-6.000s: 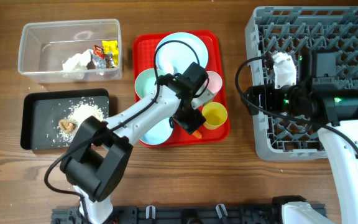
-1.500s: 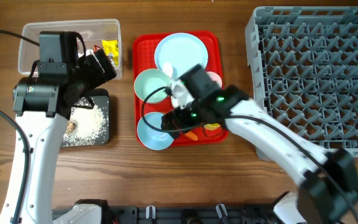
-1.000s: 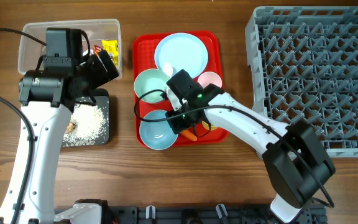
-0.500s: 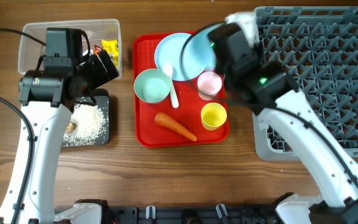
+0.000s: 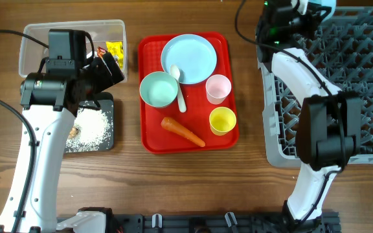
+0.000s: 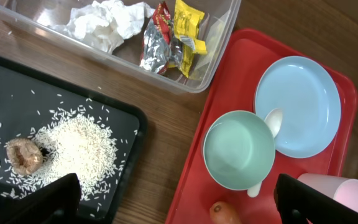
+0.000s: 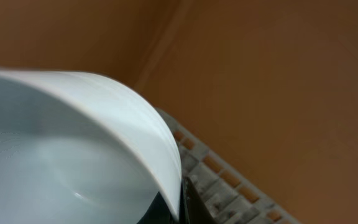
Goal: Sort waste into correct bins and load items into the dishwasher rack
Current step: 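Carry the light blue bowl with the right gripper over the gray rack, then lower the light blue bowl into the rack's far corner and release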
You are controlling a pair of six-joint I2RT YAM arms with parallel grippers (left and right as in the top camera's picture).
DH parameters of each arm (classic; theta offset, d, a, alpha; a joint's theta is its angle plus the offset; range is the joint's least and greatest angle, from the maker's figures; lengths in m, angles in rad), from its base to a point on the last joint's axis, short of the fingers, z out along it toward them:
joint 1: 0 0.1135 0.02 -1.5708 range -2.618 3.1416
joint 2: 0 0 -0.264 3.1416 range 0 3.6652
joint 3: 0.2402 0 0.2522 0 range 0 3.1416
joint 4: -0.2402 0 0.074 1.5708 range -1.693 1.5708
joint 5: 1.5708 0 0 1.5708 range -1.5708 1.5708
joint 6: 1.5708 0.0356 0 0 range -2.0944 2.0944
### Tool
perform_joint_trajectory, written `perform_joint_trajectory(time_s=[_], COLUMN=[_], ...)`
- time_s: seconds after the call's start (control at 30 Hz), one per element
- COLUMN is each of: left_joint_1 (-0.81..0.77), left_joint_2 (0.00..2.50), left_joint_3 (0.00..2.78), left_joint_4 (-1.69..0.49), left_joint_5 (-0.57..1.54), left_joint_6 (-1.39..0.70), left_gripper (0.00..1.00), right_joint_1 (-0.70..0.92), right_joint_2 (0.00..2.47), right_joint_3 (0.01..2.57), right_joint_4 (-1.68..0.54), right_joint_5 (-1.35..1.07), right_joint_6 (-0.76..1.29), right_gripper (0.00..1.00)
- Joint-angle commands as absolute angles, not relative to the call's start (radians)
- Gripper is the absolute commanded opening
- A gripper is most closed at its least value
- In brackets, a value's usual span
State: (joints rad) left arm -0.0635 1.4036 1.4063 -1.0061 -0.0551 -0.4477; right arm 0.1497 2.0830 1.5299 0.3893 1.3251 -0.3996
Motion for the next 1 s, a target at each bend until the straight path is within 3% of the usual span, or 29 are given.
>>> perform_joint_trajectory(time_s=[0.0, 0.23, 0.4, 0.83, 0.9, 0.97], left_joint_1=[-0.059, -0.059, -0.059, -0.059, -0.059, -0.059], left_joint_2=[1.409, 1.409, 1.409, 1.409, 1.409, 1.409], left_joint_3=[1.406, 1.406, 1.406, 1.406, 1.406, 1.406], left_joint_4=[-1.003, -1.004, -1.003, -1.003, -1.003, -1.004], left_joint_5=[-0.057, -0.057, -0.057, -0.057, -0.057, -0.058], left_joint_6=[-0.453, -0.453, -0.453, -0.453, -0.453, -0.453], left_gripper=[1.0, 1.0, 1.0, 1.0, 1.0, 1.0], right_joint_1=[0.142, 0.152, 0.162, 0.173, 0.178, 0.183], right_joint_2=[2.106, 2.151, 2.181, 2.223, 2.228, 2.228], right_joint_3=[1.545, 1.544, 1.544, 1.544, 1.544, 1.544], right_joint_4=[0.403, 0.358, 0.228, 0.194, 0.173, 0.161], right_joint_5=[1.29, 1.236, 1.215, 1.184, 1.176, 1.158], right_joint_6=[-0.553, -0.534, -0.416, -0.381, -0.362, -0.36], right_gripper=[0.04, 0.04, 0.04, 0.04, 0.12, 0.29])
